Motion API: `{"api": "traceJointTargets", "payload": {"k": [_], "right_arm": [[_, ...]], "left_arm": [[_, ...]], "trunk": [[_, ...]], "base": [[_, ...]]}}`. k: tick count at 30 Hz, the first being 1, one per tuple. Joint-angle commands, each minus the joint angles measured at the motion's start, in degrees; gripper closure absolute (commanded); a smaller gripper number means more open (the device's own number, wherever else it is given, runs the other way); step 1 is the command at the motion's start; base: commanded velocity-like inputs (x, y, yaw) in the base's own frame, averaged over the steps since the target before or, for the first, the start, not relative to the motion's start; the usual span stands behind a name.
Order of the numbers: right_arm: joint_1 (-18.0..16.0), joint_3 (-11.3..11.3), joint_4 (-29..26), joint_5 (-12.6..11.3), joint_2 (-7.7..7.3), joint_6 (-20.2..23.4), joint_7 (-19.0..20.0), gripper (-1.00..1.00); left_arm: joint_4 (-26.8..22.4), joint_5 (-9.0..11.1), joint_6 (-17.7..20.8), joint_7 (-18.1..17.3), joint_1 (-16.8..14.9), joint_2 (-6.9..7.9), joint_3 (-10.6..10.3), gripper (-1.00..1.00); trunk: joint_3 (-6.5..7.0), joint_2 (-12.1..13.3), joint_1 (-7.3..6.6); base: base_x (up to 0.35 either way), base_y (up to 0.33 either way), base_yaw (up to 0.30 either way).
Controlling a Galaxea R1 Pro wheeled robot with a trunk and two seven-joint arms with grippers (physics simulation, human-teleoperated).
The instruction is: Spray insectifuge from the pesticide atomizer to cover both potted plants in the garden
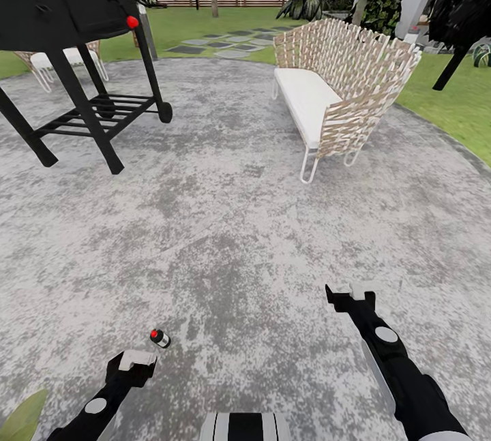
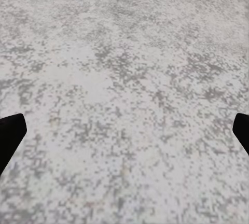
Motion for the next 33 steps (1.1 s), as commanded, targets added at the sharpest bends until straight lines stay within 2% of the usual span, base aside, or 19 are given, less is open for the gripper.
{"api": "traceJointTargets", "payload": {"k": [1,26,33], "right_arm": [[0.0,0.0,-0.1,0.0,-0.01,0.3,0.0,-1.00],[0.0,0.0,-0.5,0.0,-0.01,0.4,0.0,-1.00],[0.0,0.0,-0.4,0.0,0.02,0.4,0.0,-1.00]], "left_arm": [[0.0,-0.4,-0.2,-0.3,0.0,-0.03,0.5,-1.00],[0.0,-0.4,-0.2,-0.3,0.0,-0.16,0.4,-1.00],[0.0,-0.5,-0.2,-0.4,0.0,-0.29,0.4,-1.00]], "trunk": [[-0.04,0.0,-0.01],[-0.04,0.0,-0.01],[-0.04,0.0,-0.01]], "base": [[0.017,0.000,0.000],[0.069,0.000,0.000],[0.009,0.000,-0.135]]}}
